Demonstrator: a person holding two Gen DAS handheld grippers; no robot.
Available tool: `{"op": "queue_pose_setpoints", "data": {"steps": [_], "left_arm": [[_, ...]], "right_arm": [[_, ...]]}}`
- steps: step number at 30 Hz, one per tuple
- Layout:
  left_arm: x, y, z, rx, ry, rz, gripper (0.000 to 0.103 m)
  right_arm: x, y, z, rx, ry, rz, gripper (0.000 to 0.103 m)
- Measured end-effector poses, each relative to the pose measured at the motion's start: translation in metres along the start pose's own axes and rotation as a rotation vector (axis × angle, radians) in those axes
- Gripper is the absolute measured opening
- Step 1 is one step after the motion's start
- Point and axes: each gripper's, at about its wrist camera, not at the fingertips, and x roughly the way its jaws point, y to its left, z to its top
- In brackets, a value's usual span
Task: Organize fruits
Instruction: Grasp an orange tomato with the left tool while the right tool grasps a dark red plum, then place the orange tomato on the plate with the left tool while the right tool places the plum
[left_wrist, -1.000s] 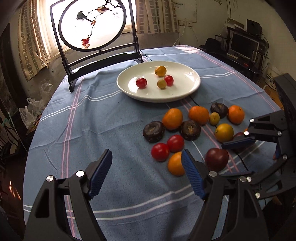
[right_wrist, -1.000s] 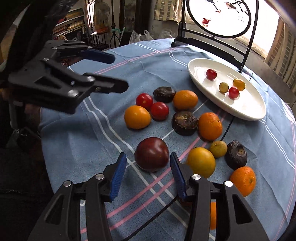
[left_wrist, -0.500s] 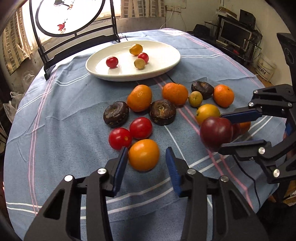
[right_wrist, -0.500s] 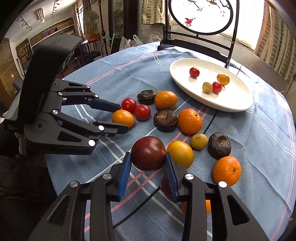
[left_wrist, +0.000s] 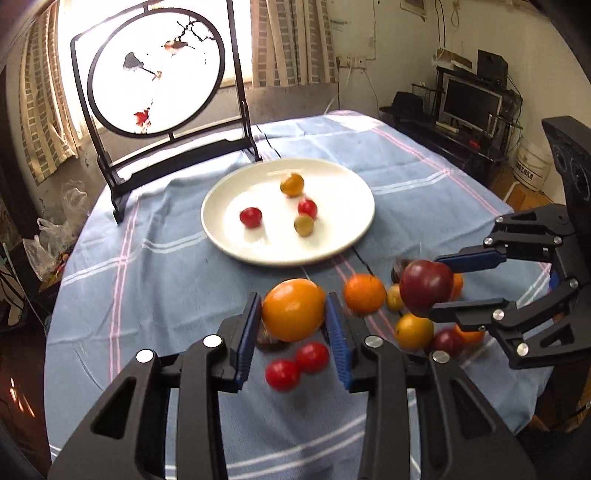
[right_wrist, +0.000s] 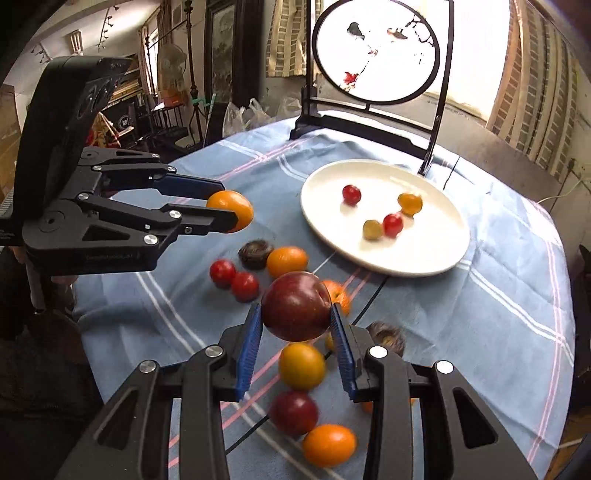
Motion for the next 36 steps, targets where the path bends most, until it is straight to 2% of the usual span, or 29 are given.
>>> {"op": "queue_pose_setpoints", "data": {"steps": [5, 11, 21, 30, 31, 32, 34, 36], "left_arm": [[0.018, 0.012, 0.056, -0.027, -0.068, 0.043, 0.035], [0.064, 0.023, 0.092, -0.063, -0.068, 0.085, 0.035], [0.142, 0.032, 0.089, -0.077, 0.053, 0.097, 0.035], [0.168, 0.037, 0.084, -0.090, 0.108, 0.108, 0.036], [0.168, 0.037, 0.084, -0.092, 0.107, 0.103, 0.037], [0.167, 0.038, 0.084, -0.095, 0.101, 0.106, 0.046], [0.163, 0.038, 0.085, -0.097, 0.082, 0.120, 0.054], [0.158, 0.039, 0.085, -0.097, 0.077, 0.117, 0.054]], "right_arm": [[-0.005, -0.037, 0.047, 0.043, -0.083, -0.072, 0.038], [0.025, -0.089, 0.084, 0.116, -0.093, -0.128, 0.038], [0.108, -0.135, 0.093, 0.195, 0.019, -0.134, 0.038], [0.142, -0.147, 0.094, 0.221, 0.077, -0.123, 0.040], [0.142, -0.147, 0.095, 0.224, 0.074, -0.126, 0.040], [0.139, -0.147, 0.096, 0.226, 0.058, -0.128, 0.044], [0.129, -0.146, 0.098, 0.231, 0.025, -0.127, 0.046], [0.117, -0.144, 0.100, 0.238, 0.005, -0.116, 0.046]]}}
